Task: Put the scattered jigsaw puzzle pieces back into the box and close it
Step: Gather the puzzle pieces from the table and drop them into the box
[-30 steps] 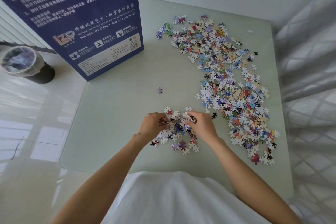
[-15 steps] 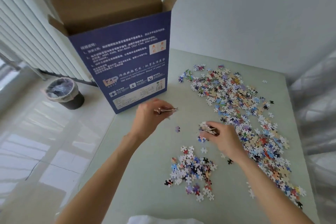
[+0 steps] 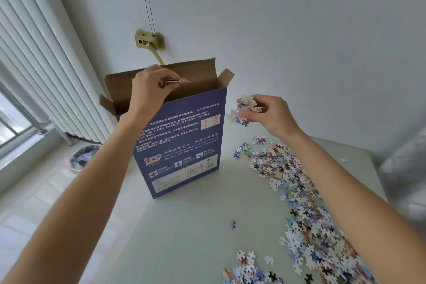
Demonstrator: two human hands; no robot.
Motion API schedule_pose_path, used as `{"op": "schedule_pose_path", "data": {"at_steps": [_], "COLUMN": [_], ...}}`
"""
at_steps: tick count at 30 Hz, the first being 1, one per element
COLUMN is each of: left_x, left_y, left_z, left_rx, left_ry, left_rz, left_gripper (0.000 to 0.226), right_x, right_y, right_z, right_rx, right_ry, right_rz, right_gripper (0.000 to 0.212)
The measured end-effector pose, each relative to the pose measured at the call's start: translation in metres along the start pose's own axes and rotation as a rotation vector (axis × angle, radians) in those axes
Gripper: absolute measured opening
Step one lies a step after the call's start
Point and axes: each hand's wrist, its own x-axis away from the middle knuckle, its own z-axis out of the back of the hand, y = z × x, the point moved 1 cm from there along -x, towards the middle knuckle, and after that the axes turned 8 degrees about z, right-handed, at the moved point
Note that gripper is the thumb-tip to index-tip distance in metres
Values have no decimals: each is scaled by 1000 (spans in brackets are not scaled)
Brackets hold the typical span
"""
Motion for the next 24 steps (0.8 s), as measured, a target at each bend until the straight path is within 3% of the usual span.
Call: {"op": "schedule_pose_path", "data": {"at_steps": [5,9,15,18,24], "left_x": [3,2,12,17,18], "left_y": [-11,-12,-15,-16,-19], "left_z": [-4,4,15,17,17], "left_rx": [-108,-175,-241,-220,-215], "left_ry": [-107,-169,-231,-261,-221], "left_rz": [42,77,87,60,43], "left_gripper": [14,13,17,14,10], "right_x": [-66,-103,-123,-130,-137], "right_y": [-22,-40,-42,-41,-44], "right_z": [-11,-33,-71,-80,-85], "right_rx": [3,147,403,493,476], "right_ry": [54,53,-357,-493,-560], "right_rz": [117,270,573,550,374], "right_gripper": [26,23,29,30,33]}}
